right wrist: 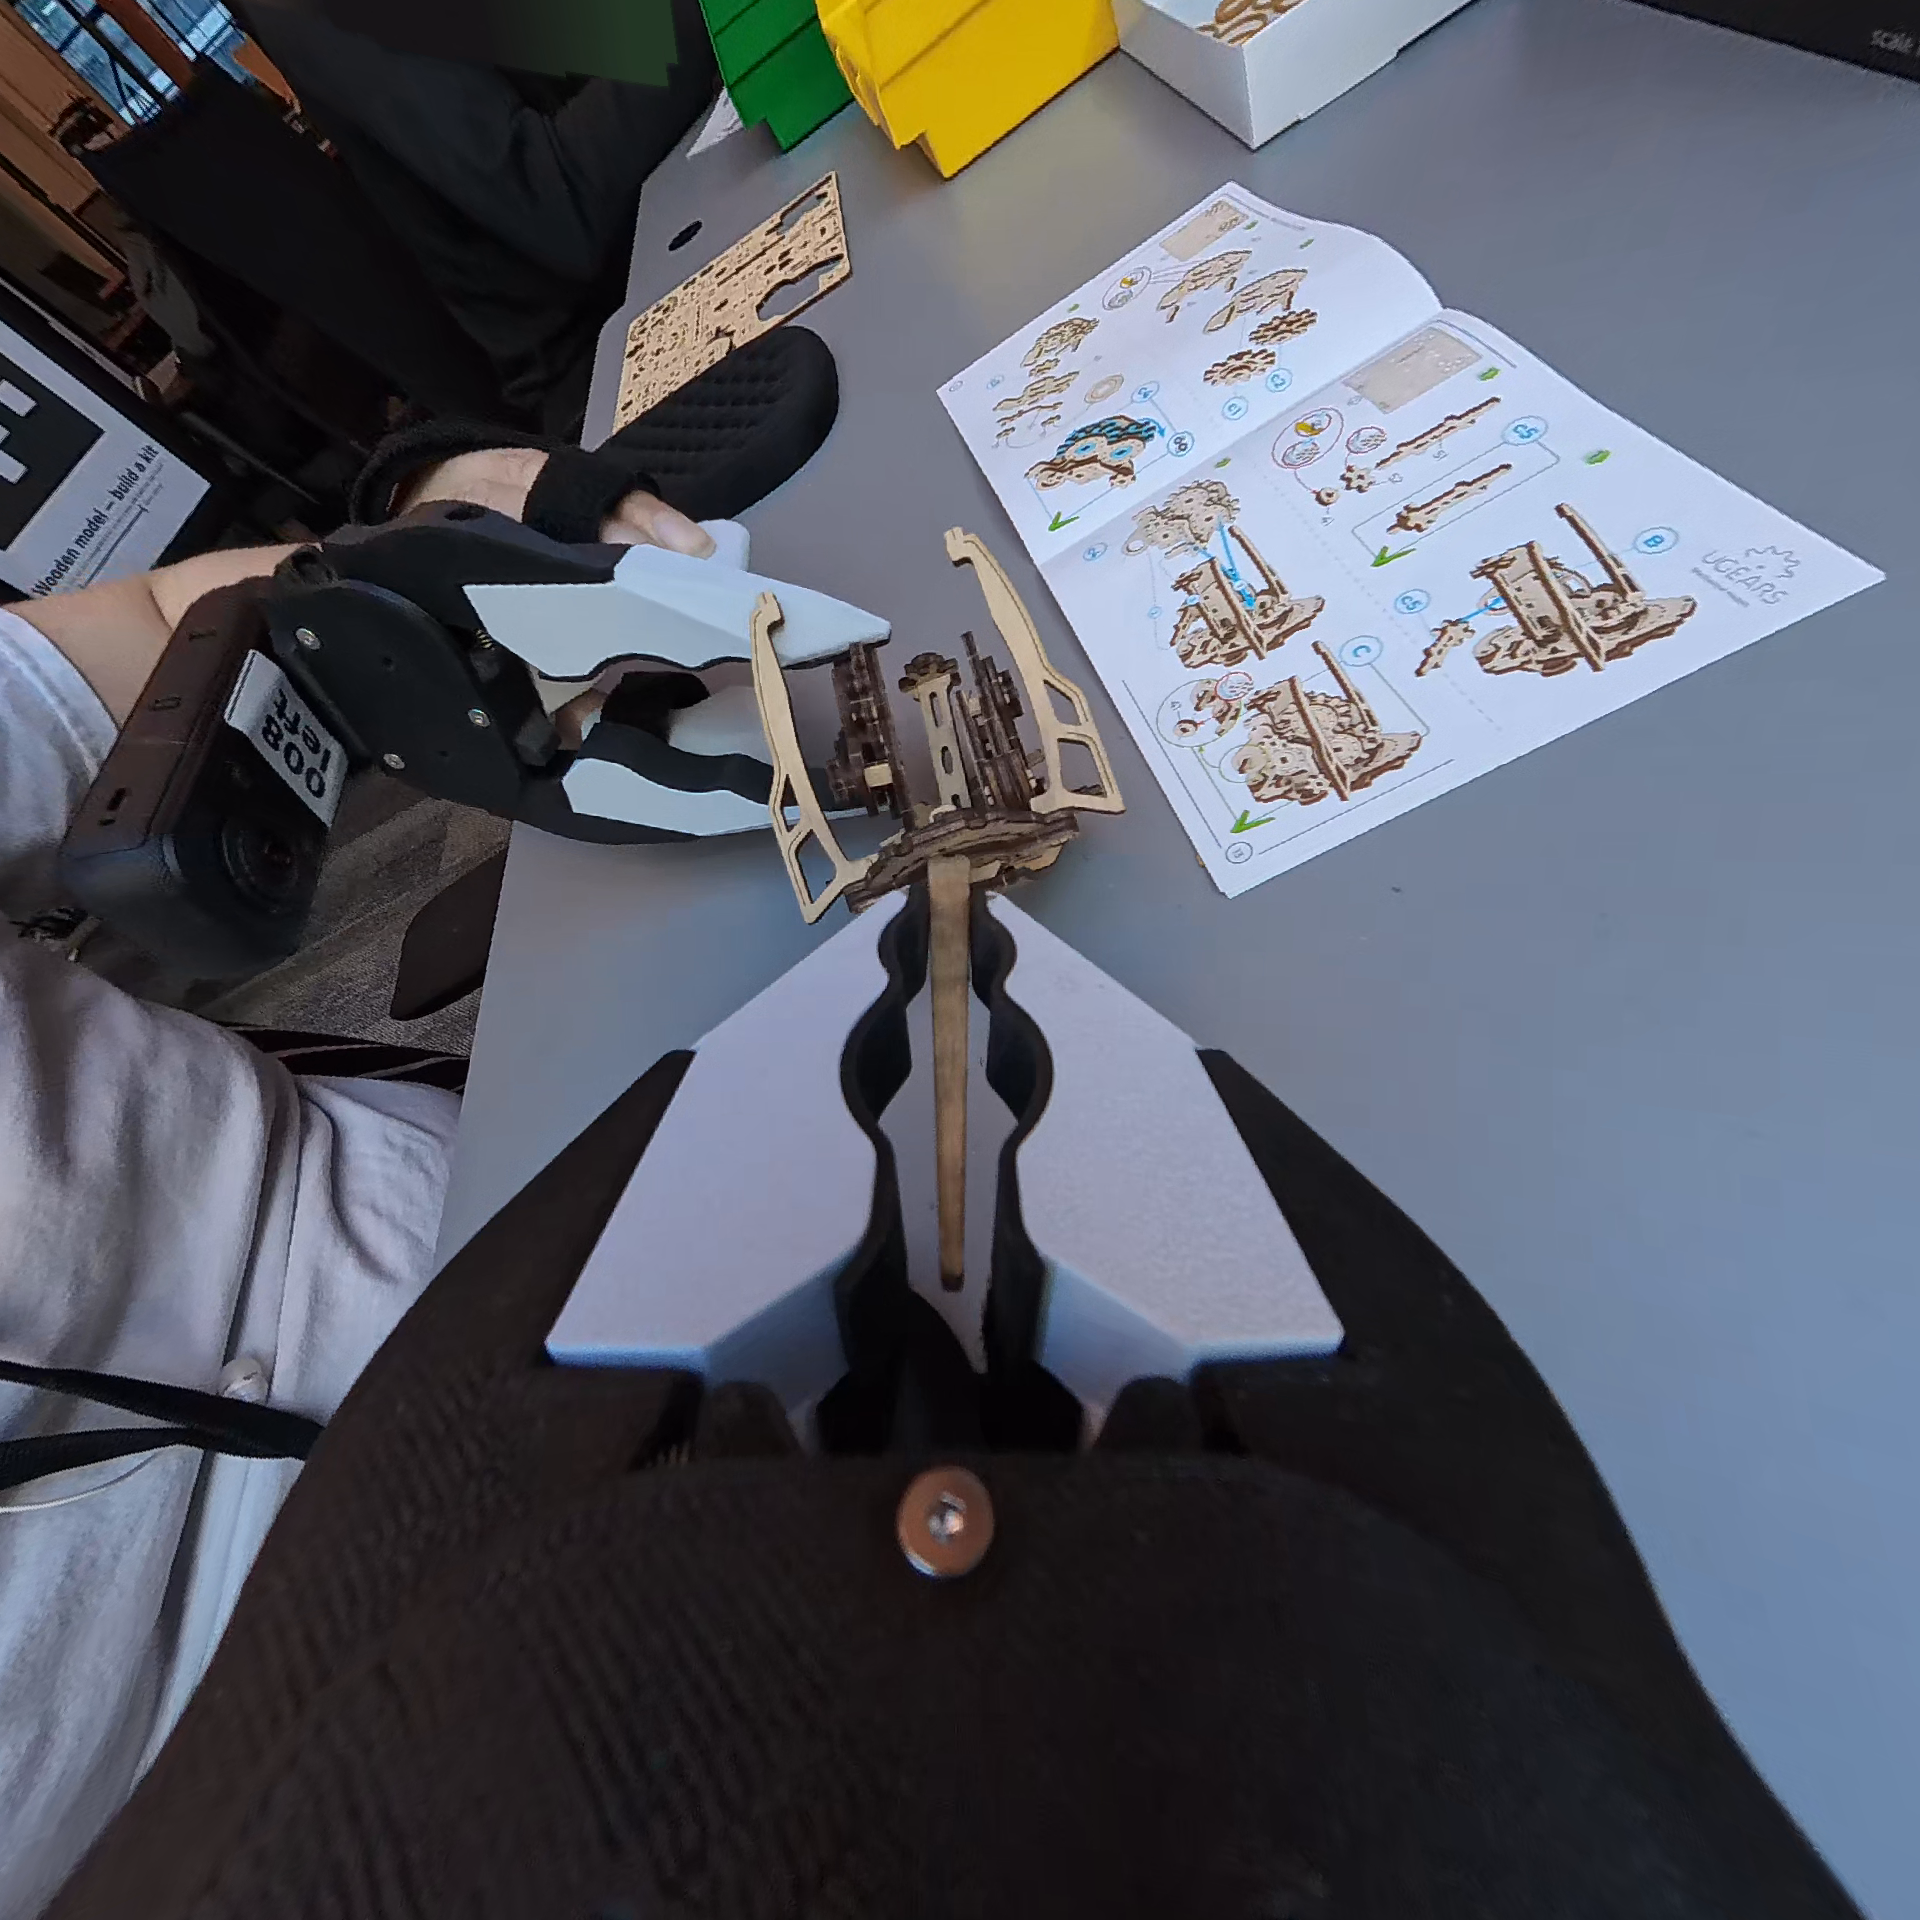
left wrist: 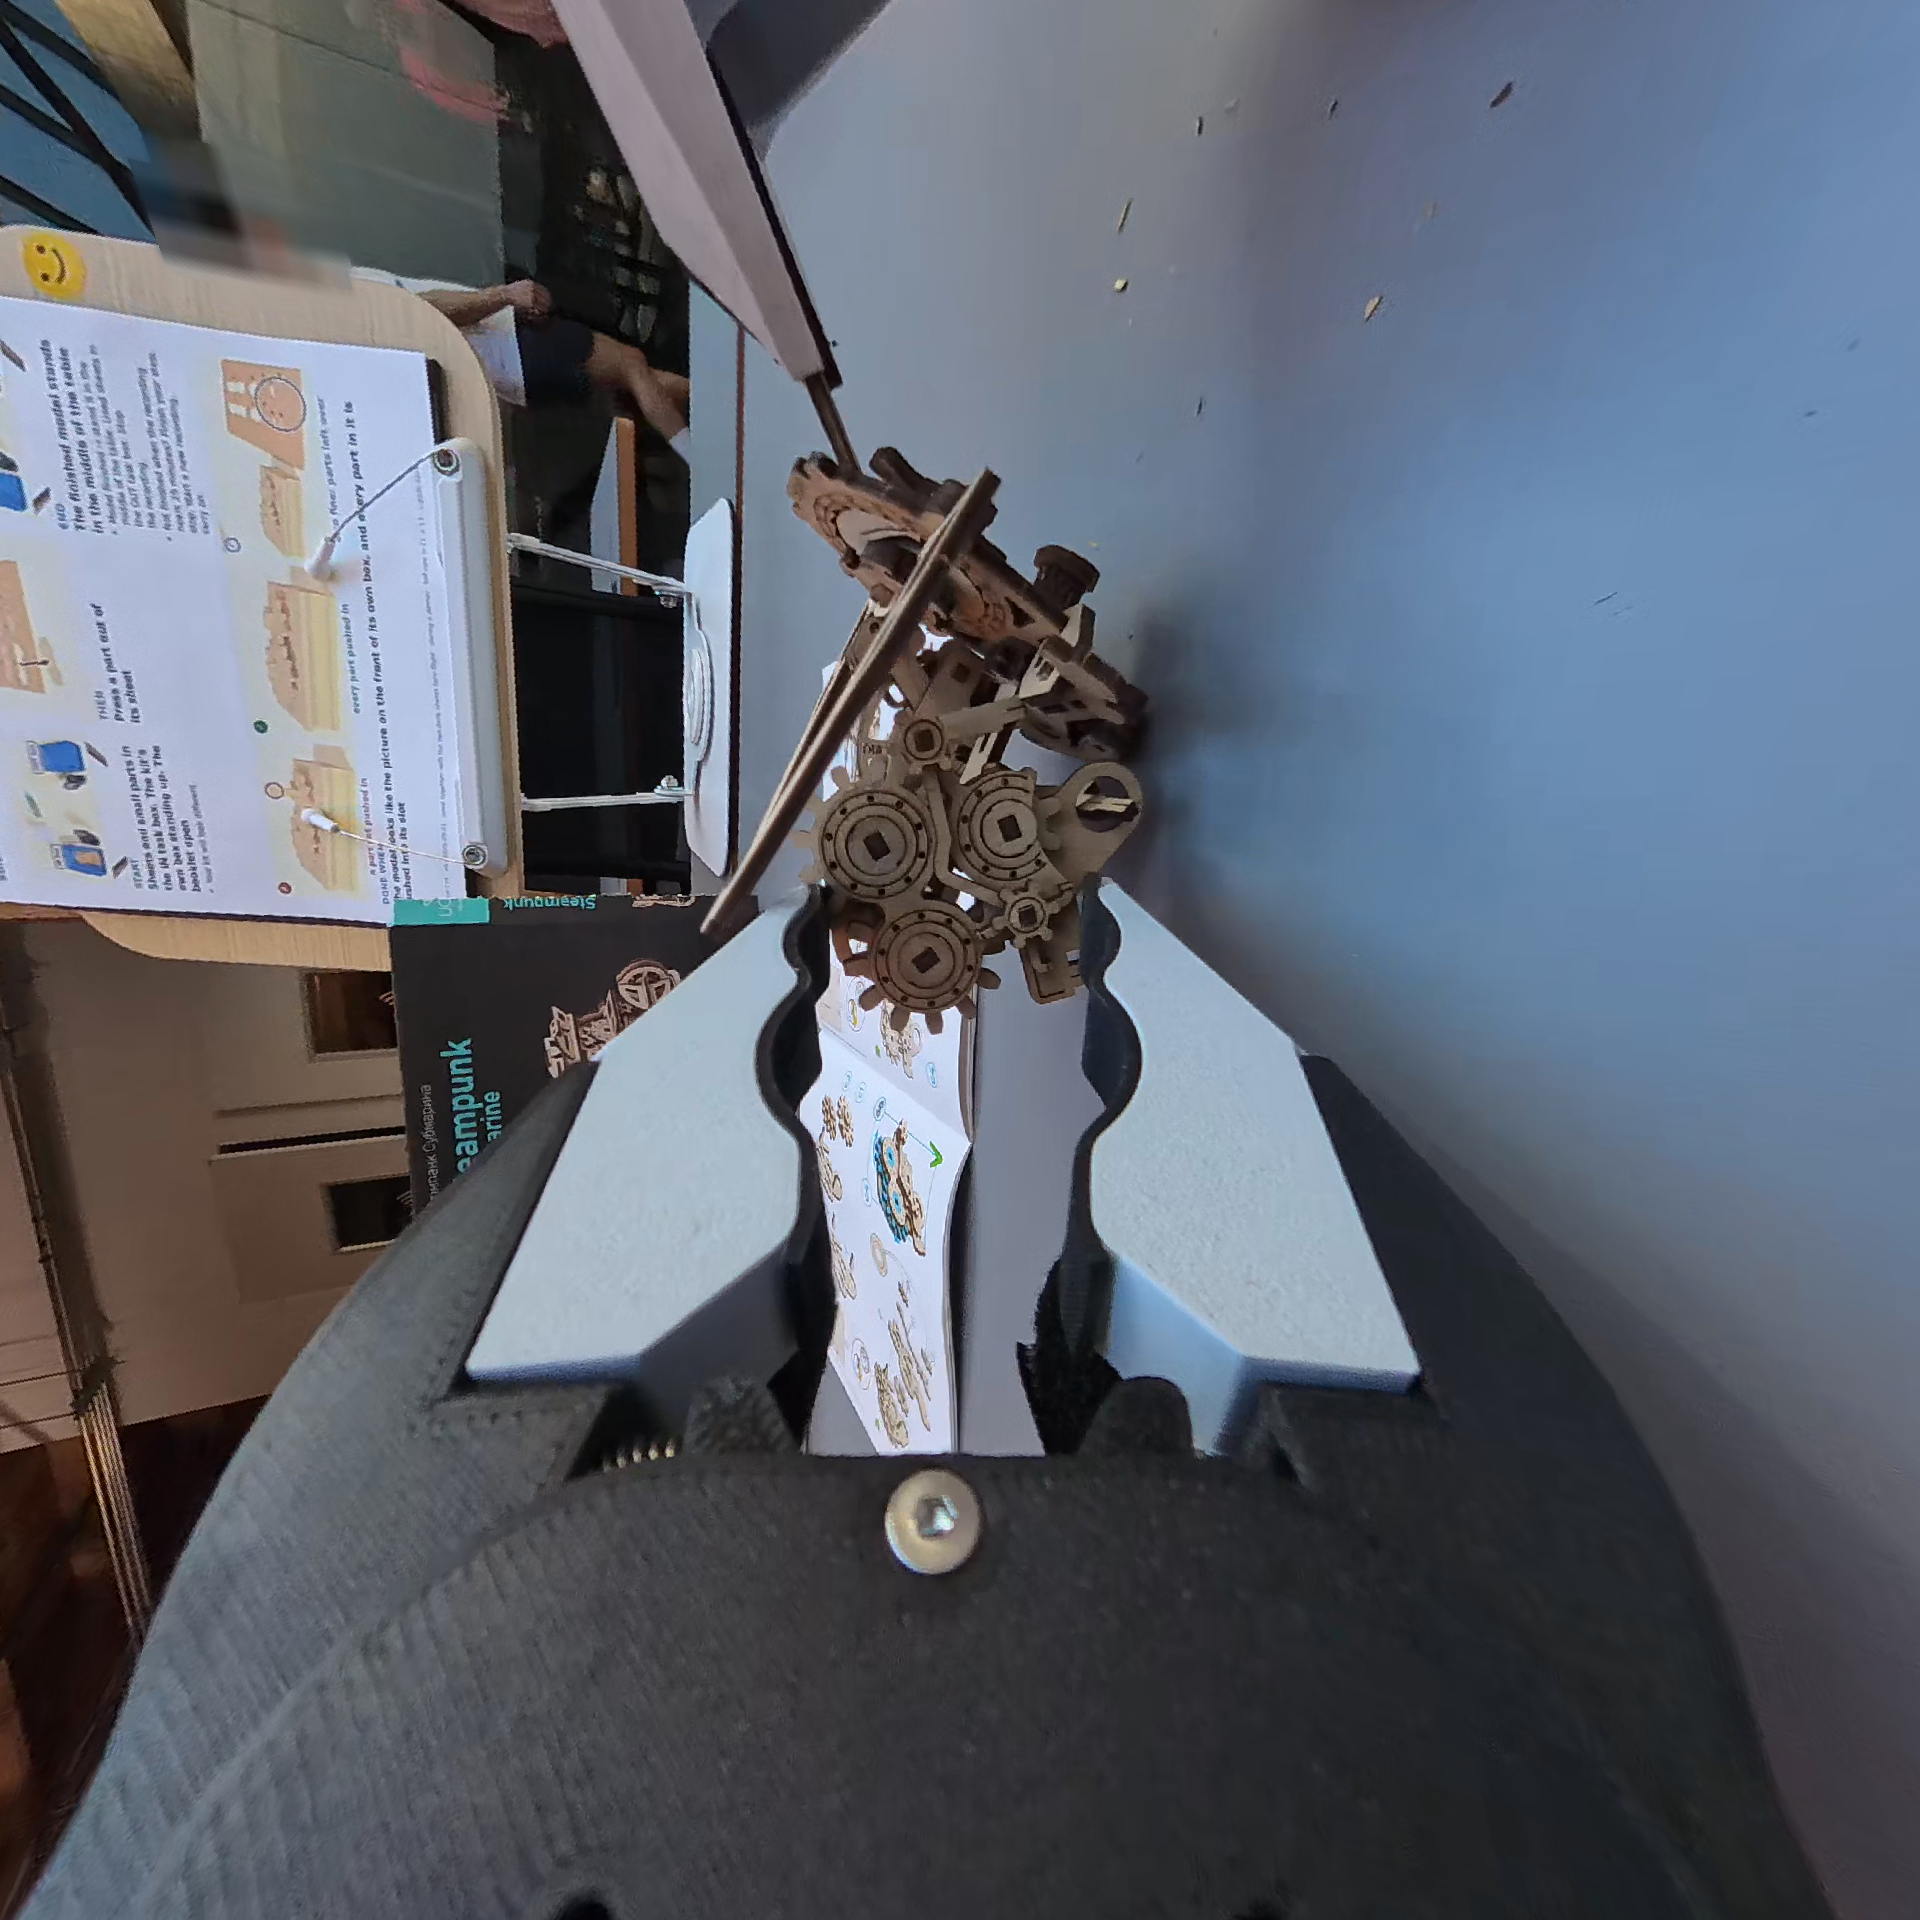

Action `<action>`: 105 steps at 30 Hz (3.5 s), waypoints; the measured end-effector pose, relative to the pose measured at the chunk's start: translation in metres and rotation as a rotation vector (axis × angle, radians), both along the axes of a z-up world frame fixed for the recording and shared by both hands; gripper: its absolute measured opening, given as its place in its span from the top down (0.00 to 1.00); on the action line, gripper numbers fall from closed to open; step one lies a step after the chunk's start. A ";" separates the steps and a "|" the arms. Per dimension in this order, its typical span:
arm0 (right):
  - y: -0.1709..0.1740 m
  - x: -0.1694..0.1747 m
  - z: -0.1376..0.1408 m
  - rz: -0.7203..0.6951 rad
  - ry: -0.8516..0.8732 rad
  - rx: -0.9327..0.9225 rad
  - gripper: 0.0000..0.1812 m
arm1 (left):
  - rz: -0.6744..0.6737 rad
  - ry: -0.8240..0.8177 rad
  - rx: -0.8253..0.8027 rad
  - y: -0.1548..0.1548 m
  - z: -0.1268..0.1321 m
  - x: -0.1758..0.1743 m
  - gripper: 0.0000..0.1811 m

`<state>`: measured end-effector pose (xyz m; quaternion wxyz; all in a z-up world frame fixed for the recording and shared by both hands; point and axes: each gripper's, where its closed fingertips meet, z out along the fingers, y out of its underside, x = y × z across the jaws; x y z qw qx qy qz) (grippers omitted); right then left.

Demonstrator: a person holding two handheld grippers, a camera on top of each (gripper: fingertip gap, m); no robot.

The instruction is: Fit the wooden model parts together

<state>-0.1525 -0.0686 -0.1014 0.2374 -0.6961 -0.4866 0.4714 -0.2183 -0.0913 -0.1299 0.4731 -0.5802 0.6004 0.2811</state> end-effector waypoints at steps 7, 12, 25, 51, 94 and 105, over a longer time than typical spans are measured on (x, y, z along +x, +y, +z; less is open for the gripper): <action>-0.004 -0.003 0.001 0.017 -0.002 0.041 0.97 | -0.018 -0.037 0.054 -0.009 -0.001 0.000 0.71; -0.006 -0.004 0.002 0.023 -0.004 0.056 0.97 | -0.010 -0.074 0.053 -0.014 -0.001 -0.005 0.69; -0.008 -0.007 0.001 0.035 -0.008 0.073 0.97 | 0.065 -0.371 -0.115 -0.005 0.005 -0.033 0.69; -0.010 -0.004 -0.005 0.046 -0.028 0.062 0.97 | -0.052 -0.571 -1.160 0.033 -0.026 -0.037 0.62; -0.005 0.001 -0.009 0.028 -0.068 0.103 0.97 | 0.035 -0.163 -0.625 0.050 -0.023 -0.026 0.67; 0.002 0.003 -0.015 0.014 -0.071 0.077 0.97 | -0.250 0.041 -0.362 0.046 -0.015 -0.005 0.67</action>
